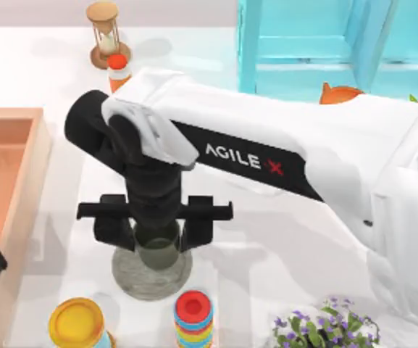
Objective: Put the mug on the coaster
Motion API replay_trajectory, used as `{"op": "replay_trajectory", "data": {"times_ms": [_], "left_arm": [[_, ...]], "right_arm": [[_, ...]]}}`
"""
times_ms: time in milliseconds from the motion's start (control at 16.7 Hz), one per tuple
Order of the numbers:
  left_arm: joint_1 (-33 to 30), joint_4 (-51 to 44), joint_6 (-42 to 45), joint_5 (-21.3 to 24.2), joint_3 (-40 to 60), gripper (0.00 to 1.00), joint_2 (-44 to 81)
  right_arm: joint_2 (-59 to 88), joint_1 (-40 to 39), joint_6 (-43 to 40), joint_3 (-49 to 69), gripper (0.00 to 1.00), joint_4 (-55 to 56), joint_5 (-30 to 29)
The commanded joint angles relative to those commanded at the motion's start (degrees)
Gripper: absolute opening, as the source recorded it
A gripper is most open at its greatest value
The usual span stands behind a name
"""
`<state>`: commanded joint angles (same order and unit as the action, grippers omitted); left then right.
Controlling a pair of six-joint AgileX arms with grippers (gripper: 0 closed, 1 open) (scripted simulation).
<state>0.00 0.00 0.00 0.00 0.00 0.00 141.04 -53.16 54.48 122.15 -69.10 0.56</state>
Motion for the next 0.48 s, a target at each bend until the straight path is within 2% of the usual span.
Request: {"op": "replay_trajectory", "data": {"times_ms": [480], "left_arm": [[0.0, 0.0, 0.0, 0.0, 0.0, 1.0, 0.0]], "right_arm": [[0.0, 0.0, 0.0, 0.0, 0.98, 0.0, 0.0]]}}
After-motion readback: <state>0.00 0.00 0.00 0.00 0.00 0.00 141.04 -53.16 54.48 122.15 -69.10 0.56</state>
